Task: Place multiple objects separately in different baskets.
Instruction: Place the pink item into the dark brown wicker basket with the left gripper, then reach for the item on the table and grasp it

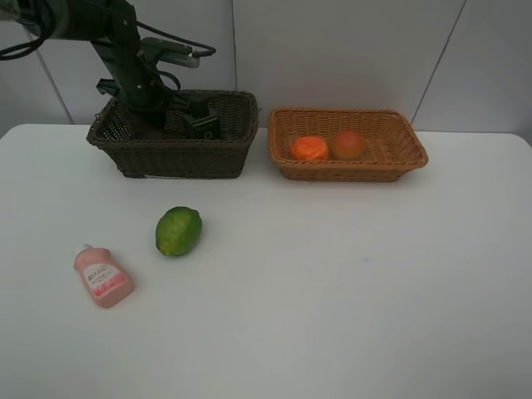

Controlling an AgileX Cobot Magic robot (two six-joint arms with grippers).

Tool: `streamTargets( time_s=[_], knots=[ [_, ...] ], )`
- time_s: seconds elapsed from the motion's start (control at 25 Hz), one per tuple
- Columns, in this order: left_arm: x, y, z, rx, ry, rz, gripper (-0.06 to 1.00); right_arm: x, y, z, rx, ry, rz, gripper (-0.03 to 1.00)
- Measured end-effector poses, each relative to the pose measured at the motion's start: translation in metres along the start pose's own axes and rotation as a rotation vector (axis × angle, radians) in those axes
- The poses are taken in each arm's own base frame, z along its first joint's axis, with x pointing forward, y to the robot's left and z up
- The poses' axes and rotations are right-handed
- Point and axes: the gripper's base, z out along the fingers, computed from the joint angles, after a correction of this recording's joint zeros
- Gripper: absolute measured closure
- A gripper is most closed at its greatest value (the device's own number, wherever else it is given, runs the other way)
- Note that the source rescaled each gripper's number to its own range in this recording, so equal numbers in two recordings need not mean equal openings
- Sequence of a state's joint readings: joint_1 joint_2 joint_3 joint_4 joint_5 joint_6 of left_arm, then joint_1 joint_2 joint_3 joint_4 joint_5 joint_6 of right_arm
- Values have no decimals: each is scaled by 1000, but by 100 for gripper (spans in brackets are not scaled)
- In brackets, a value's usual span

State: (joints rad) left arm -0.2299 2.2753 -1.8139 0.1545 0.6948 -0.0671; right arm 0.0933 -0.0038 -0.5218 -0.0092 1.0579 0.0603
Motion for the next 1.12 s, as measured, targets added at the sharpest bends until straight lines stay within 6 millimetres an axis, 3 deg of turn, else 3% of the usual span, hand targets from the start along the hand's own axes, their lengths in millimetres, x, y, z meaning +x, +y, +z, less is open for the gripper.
streamTargets(
  time_s=[0.08, 0.28, 0.36, 0.48, 0.8, 1.0, 1.12],
  knots=[
    [0, 2, 0, -1, -1, -3, 72, 0, 0, 0, 0, 0, 0, 10],
    [0, 2, 0, -1, -1, -3, 9, 0, 0, 0, 0, 0, 0, 10],
    [0, 2, 0, -1, -2, -4, -1, 0, 0, 0, 0, 0, 0, 10],
    [-4, 3, -12, -2, -25, -10, -5, 0, 0, 0, 0, 0, 0, 10],
    [-9, -3, -72, -2, -45, 3, -5, 0, 0, 0, 0, 0, 0, 10],
    [-2, -22, -104, 9, -2, 24, -5, 0, 0, 0, 0, 0, 0, 10],
    [12, -38, -115, 23, 23, 43, -5, 0, 0, 0, 0, 0, 0, 10]
  ],
)
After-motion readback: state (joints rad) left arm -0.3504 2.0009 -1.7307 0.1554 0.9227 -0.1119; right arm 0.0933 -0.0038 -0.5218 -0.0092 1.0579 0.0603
